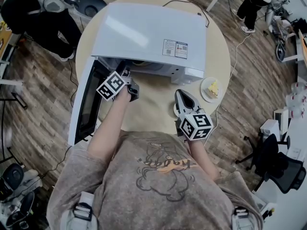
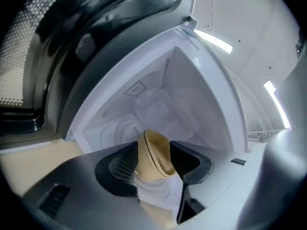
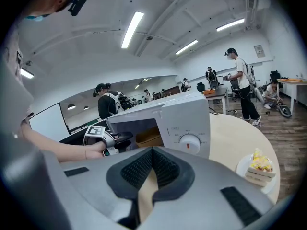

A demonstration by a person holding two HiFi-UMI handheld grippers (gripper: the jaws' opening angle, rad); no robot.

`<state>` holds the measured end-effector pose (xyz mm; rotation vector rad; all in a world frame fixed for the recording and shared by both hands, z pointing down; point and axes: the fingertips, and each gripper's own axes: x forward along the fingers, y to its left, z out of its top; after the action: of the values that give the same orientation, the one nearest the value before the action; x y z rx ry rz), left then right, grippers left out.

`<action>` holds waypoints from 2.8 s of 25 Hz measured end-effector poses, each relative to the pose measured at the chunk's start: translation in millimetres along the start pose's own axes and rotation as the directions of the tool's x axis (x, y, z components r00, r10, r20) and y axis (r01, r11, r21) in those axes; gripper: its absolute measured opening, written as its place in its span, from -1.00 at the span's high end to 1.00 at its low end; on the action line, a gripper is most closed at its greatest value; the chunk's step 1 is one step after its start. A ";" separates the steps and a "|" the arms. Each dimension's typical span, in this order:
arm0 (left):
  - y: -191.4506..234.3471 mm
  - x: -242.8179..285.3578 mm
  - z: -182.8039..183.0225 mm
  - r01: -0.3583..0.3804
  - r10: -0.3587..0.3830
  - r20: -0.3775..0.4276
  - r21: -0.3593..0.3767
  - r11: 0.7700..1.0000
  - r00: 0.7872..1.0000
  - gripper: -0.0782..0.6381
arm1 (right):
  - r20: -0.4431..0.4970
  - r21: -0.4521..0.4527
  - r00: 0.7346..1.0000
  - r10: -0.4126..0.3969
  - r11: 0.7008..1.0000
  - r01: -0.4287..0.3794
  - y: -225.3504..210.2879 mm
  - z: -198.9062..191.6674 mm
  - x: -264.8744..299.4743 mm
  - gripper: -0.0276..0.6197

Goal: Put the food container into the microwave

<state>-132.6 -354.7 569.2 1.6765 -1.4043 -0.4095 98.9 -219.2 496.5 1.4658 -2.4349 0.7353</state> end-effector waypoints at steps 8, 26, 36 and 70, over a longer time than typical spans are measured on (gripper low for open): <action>-10.1 -32.5 4.2 0.009 -0.009 0.004 -0.015 1.000 1.000 0.19 | 0.024 -0.013 1.000 0.011 1.000 -0.011 0.6 3.3 -7.7 0.93; -81.1 -111.0 15.7 0.138 -0.135 -0.052 0.054 0.989 0.989 0.19 | 0.061 -0.061 0.995 0.081 0.995 -0.077 22.4 19.7 -12.7 0.93; -111.0 -149.0 4.6 0.225 -0.185 -0.175 0.247 0.942 0.967 0.17 | 0.070 -0.089 0.992 0.101 0.991 -0.095 24.2 33.5 -14.8 0.93; -119.0 -173.2 14.4 0.167 -0.151 -0.089 0.743 0.648 0.984 0.41 | 0.160 -0.235 0.987 0.033 0.972 0.006 3.4 58.4 -46.4 0.93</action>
<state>-122.2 -206.7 419.7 2.4788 -1.5179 0.1466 123.0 -212.3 426.1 1.4678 -2.5487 0.3243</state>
